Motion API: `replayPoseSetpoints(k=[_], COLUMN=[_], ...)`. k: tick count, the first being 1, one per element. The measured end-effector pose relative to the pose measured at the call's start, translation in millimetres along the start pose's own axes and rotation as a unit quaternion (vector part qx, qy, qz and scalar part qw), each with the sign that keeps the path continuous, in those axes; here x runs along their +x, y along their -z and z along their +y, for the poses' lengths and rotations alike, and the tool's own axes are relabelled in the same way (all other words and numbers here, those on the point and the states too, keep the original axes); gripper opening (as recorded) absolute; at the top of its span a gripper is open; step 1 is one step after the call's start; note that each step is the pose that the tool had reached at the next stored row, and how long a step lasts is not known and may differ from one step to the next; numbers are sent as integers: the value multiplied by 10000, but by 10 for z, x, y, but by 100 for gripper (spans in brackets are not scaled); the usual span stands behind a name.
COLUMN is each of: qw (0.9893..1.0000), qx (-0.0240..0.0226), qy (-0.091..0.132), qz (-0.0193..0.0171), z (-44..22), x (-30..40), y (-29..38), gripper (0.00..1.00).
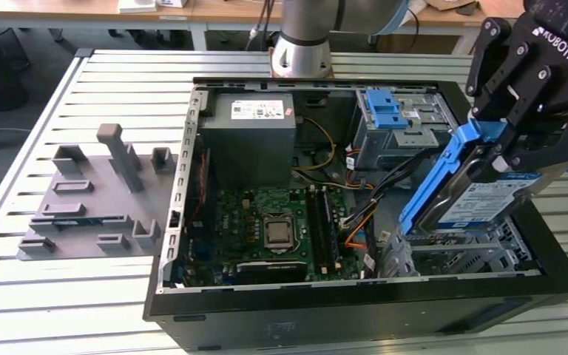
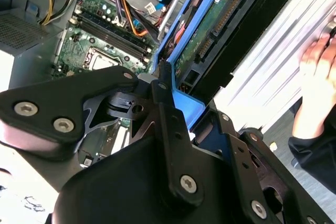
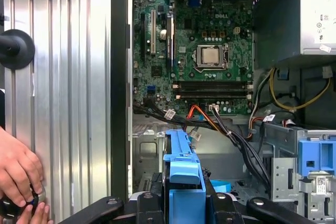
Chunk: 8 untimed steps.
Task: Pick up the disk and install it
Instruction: 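Insert the disk into the insertion slot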
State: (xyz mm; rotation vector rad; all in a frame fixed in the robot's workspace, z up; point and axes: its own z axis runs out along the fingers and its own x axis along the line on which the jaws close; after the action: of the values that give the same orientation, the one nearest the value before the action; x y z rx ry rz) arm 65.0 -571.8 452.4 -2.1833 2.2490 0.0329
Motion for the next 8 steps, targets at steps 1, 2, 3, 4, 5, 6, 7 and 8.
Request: replayPoseSetpoints(k=[1, 2, 3, 4, 5, 6, 7, 8], qw=[10000, 10000, 10000, 10000, 10000, 10000, 10000, 10000], qx=[0, 0, 0, 0, 0, 0, 0, 0], qy=[0, 0, 0, 0, 0, -1, -3, -12], qz=[0, 0, 0, 0, 0, 0, 0, 0], z=[-8, -15, -21, -27, -33, -39, -47, -57], x=[0, 1, 2, 4, 4, 5, 4, 4], y=[-7, -16, -26, -36, -44, -53, -60, -66], gripper=[36, 36, 36, 36, 36, 36, 36, 36])
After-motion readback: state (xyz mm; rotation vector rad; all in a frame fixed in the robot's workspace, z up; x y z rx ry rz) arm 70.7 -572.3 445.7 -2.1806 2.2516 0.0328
